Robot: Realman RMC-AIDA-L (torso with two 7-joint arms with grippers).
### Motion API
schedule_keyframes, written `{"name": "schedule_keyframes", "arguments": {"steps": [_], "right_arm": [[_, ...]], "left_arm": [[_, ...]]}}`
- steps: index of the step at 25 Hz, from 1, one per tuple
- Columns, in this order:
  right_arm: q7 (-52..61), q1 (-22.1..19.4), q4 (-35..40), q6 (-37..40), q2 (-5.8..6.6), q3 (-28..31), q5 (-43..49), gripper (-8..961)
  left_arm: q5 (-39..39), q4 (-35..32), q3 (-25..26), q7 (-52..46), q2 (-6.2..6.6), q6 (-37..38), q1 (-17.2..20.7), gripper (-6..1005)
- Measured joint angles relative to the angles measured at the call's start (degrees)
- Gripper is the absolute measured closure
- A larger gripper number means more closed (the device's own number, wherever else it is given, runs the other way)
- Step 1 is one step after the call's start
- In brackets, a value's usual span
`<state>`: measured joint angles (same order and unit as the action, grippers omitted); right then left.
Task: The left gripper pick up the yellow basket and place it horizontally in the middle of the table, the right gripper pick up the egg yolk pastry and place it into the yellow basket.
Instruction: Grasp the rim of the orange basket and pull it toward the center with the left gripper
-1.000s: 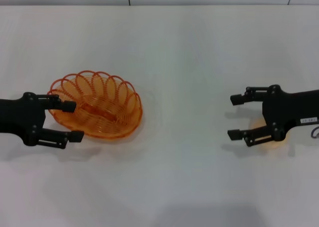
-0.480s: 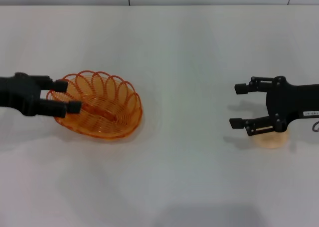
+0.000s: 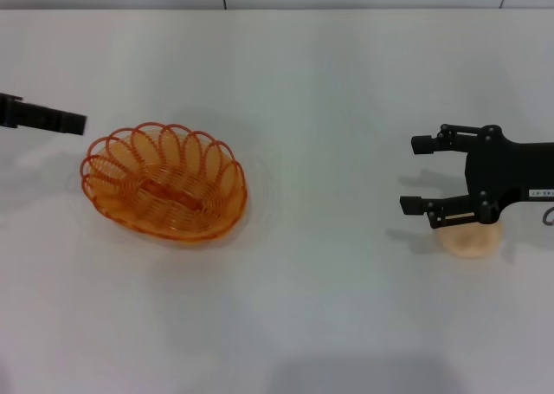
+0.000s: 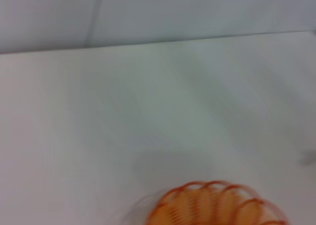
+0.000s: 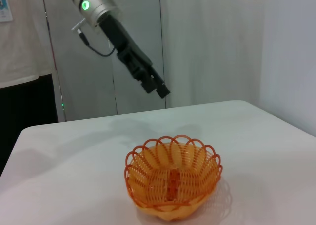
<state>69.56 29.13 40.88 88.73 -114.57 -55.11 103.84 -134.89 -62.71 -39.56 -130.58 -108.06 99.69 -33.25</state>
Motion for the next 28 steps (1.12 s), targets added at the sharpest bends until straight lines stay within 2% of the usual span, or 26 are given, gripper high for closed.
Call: {"name": "schedule_keyframes", "arguments": {"steps": [4, 7, 11, 18, 23, 28], "right_arm": [[-0.49, -0.04, -0.01, -0.14, -0.12, -0.17, 0.04, 80], [-0.85, 0.14, -0.02, -0.14, -0.16, -0.23, 0.04, 80], [-0.87, 0.27, -0.02, -0.13, -0.31, -0.3, 0.03, 80], [-1.1, 0.5, -0.05, -0.09, -0.6, -0.5, 0.03, 81], [-1.54, 0.63, -0.44, -0.12, -0.65, -0.52, 0.03, 81], [-1.62, 0.66, -0.62, -0.18, -0.65, -0.6, 0.04, 81]], "left_arm": [[-9.5, 0.55, -0.22, -2.77, -0.29, -3.0, -3.02, 179], [-12.75, 2.1, -0.3, -3.1, -0.92, -4.82, -4.27, 181], [-14.41, 5.11, -0.42, -2.54, -1.58, -8.03, -5.31, 184], [-14.85, 14.58, -0.59, 0.73, -2.78, -14.4, -7.16, 189], [-15.14, 16.47, -1.07, 1.31, -4.15, -17.65, -7.4, 193], [-15.3, 18.53, -1.57, 1.84, -4.65, -19.0, -7.68, 197]]}}
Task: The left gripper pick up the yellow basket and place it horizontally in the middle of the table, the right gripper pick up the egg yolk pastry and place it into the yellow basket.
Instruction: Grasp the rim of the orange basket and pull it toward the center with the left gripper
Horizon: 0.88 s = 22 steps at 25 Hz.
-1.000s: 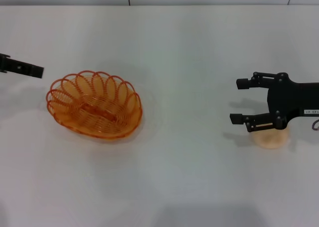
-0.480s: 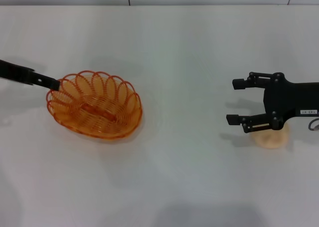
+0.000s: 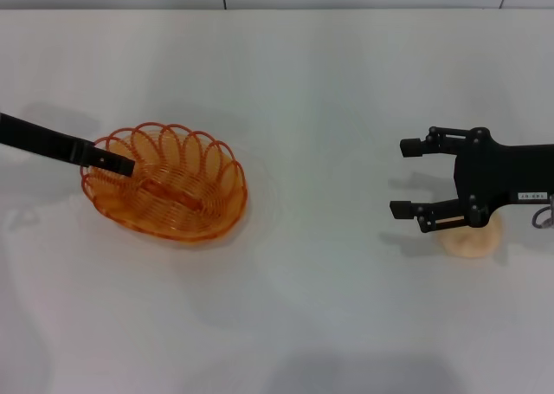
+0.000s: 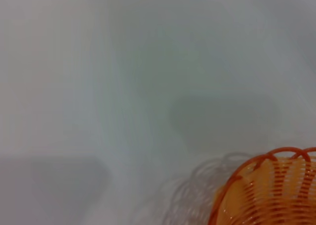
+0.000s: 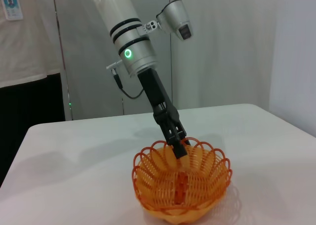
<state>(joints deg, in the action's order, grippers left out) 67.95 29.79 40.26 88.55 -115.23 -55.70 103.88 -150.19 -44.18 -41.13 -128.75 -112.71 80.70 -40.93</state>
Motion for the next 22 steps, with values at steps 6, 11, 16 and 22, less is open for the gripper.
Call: {"name": "schedule_keyframes", "arguments": {"steps": [6, 11, 16, 22], "right_arm": [[-0.06, -0.15, -0.1, 0.04, 0.0, -0.02, 0.01, 81], [-0.08, -0.33, -0.1, 0.07, 0.0, -0.02, 0.01, 81], [-0.09, -0.35, -0.1, 0.06, 0.01, -0.02, 0.01, 81], [-0.1, -0.34, -0.1, 0.05, -0.05, -0.02, 0.01, 81]], "left_arm": [[-0.04, 0.97, -1.04, 0.08, -0.74, -1.26, -0.13, 201], [-0.02, 1.01, -1.17, 0.08, -0.86, -1.53, -0.07, 309], [0.11, 0.93, -1.56, 0.08, -1.0, -1.58, 0.08, 558], [0.24, 0.81, -1.66, 0.08, -1.02, -1.6, 0.24, 782]]}}
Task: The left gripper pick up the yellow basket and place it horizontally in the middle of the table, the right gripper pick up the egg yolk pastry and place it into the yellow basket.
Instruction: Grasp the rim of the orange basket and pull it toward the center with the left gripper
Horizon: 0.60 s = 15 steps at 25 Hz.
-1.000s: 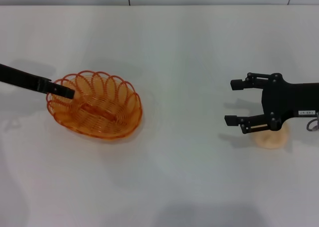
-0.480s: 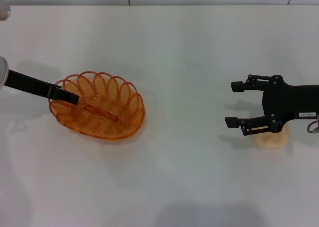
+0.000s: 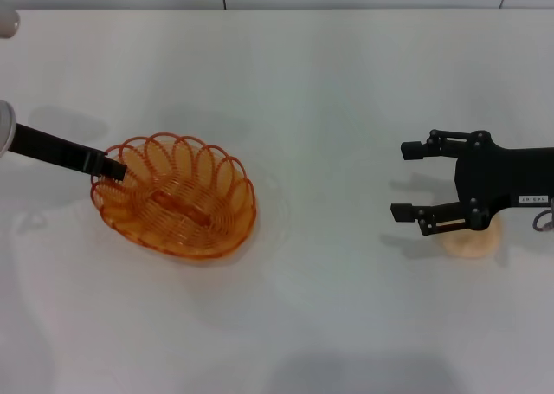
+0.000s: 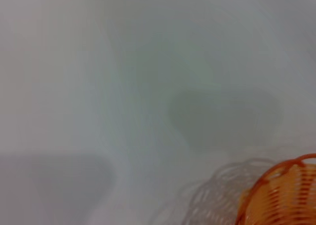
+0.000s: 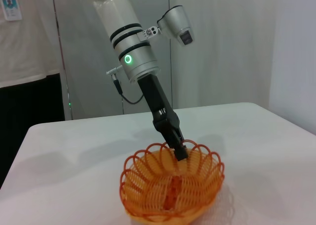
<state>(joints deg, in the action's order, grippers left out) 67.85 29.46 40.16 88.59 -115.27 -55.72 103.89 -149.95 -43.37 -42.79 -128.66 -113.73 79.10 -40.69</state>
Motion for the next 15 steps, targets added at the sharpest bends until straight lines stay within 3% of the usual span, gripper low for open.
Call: {"name": "schedule_keyframes", "arguments": {"steps": [2, 11, 15], "right_arm": [[0.0, 0.02, 0.0, 0.0, -0.01, 0.03, 0.0, 81], [-0.11, -0.19, 0.45, 0.4, -0.04, 0.27, -0.05, 82], [-1.59, -0.19, 0.5, 0.5, -0.04, 0.31, -0.08, 82]], "left_arm": [[0.37, -0.07, 0.12, 0.03, 0.0, 0.0, 0.06, 857], [5.88, -1.71, 0.39, -3.38, -0.03, 2.22, 0.54, 906], [6.65, -3.18, -0.21, -8.28, -1.28, 3.4, 0.09, 909]]}}
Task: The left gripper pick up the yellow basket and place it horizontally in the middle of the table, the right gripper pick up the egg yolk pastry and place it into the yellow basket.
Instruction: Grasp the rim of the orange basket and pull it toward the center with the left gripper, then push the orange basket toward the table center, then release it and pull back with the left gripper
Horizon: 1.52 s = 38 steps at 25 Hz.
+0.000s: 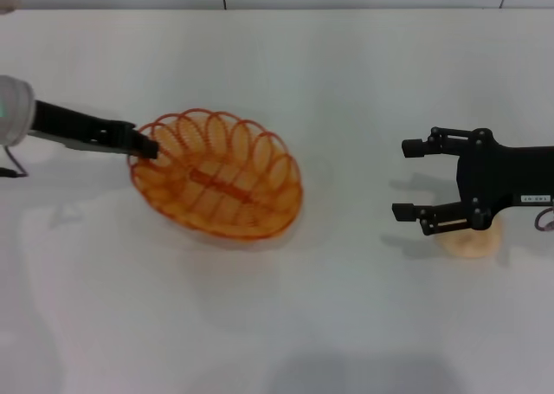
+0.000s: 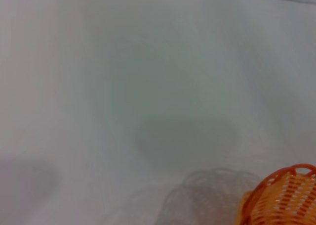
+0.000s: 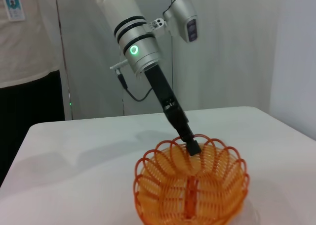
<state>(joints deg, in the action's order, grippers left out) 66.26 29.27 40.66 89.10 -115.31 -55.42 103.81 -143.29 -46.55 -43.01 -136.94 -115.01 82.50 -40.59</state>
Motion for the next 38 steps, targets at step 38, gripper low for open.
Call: {"name": "schedule_keyframes", "arguments": {"steps": [38], "right_arm": [[-6.2, -1.28, 1.43, 3.99, 0.37, 0.03, -0.43, 83]], "left_arm": [[2.27, 4.63, -5.86, -31.31, -3.78, -0.72, -5.55, 861]]}}
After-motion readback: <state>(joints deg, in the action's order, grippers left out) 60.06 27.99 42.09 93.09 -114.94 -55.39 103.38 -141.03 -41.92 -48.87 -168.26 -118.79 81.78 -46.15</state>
